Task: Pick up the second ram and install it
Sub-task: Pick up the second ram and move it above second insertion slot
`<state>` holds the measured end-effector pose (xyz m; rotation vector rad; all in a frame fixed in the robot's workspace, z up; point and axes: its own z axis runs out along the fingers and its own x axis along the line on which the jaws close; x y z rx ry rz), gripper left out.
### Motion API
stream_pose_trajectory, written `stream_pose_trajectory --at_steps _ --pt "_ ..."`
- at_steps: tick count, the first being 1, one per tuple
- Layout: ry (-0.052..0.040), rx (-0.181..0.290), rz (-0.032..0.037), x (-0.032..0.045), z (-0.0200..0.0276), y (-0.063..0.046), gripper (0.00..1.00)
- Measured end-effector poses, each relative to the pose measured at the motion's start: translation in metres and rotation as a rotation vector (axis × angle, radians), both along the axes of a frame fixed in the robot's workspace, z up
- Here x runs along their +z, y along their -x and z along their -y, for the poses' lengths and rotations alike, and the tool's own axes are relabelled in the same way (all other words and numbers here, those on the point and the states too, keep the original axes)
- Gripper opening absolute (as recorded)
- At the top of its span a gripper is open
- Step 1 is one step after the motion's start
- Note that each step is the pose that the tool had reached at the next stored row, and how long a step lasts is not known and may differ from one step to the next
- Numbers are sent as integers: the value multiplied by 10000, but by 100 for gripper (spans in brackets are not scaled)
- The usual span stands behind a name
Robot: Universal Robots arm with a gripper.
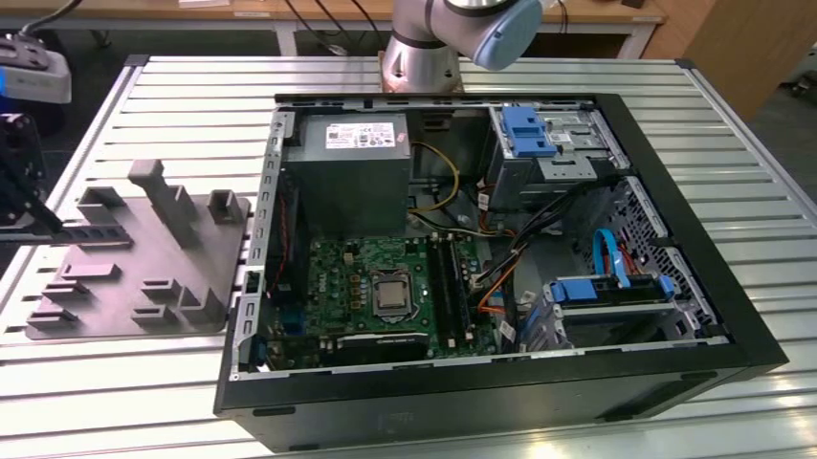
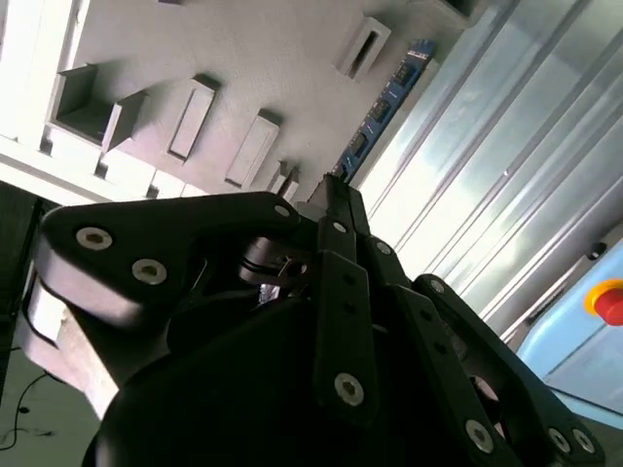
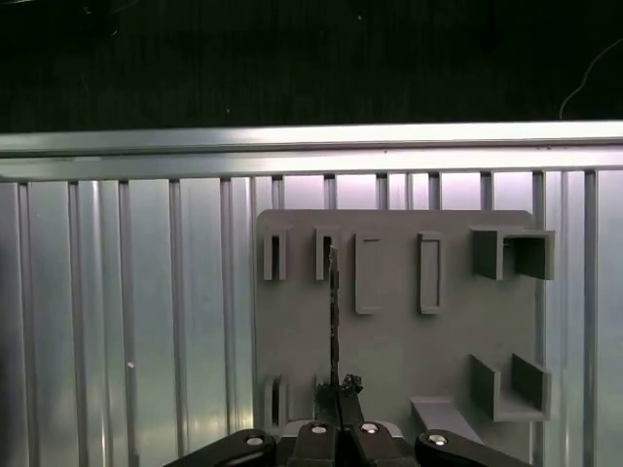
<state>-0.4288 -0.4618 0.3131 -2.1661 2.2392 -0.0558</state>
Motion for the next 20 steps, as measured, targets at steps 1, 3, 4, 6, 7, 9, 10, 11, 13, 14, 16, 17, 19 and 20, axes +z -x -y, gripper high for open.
stream_pose_trajectory --at_steps 1,3,4,6,7,9,10,11,13,14,16,17,19,20 --pt "0 0 0 39 0 0 11" --pt "1 0 -2 114 0 0 11" --pt "1 0 -1 151 0 0 11" --pt "1 0 -1 221 0 0 11" --pt "1 0 0 251 0 0 11" --pt "1 0 0 315 0 0 11" --pt "1 0 0 349 0 0 11" --pt "0 0 0 382 0 0 11" --pt "0 0 0 446 0 0 11" --pt "1 1 -1 473 0 0 11" --pt "1 0 -1 507 0 0 11" --pt "0 0 0 526 0 0 11" --pt "0 0 0 574 0 0 11" --pt "1 0 -1 601 0 0 11"
